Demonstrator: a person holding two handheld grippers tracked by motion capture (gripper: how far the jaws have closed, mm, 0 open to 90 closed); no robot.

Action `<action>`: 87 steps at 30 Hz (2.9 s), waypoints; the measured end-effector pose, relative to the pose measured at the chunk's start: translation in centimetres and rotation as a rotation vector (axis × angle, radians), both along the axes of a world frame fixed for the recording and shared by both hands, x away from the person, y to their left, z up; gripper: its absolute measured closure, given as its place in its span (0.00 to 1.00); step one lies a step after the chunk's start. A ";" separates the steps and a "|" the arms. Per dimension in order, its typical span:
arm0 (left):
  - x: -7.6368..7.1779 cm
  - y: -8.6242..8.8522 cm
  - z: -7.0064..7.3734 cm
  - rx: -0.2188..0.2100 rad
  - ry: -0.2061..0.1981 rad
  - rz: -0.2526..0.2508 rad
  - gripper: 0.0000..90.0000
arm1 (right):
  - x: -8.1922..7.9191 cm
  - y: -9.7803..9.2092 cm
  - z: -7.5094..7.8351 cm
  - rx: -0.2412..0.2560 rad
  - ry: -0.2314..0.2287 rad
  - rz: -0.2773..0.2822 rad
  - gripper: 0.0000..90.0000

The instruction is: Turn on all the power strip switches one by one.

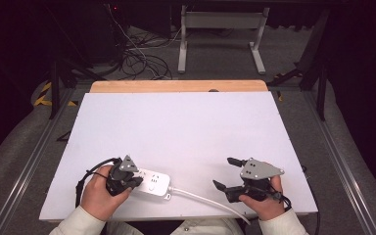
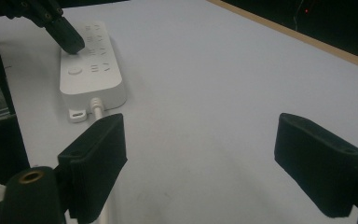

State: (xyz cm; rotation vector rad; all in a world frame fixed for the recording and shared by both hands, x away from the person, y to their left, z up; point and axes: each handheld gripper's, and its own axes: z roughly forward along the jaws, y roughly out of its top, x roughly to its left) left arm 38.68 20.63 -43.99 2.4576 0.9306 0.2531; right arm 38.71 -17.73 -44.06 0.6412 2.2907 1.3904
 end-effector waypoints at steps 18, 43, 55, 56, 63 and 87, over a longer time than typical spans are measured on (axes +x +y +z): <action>0.1 -0.1 -0.2 0.008 0.006 0.008 1.00 | -0.1 0.1 0.0 0.002 0.000 0.005 0.19; -0.7 0.9 1.6 -0.074 -0.086 0.040 1.00 | 0.1 0.1 0.0 0.006 0.002 0.005 0.19; -0.8 1.1 1.8 -0.095 -0.074 0.028 1.00 | 0.0 0.1 0.0 0.004 0.000 0.006 0.19; -0.8 1.1 1.8 -0.095 -0.074 0.028 1.00 | 0.0 0.1 0.0 0.005 0.002 0.003 0.19; -0.9 0.8 2.0 -0.104 -0.081 0.015 1.00 | 0.0 0.1 0.0 0.004 0.002 0.002 0.19; -1.0 -2.3 1.2 -0.113 -0.040 -0.076 1.00 | 0.0 0.1 0.0 0.000 -0.002 0.007 0.19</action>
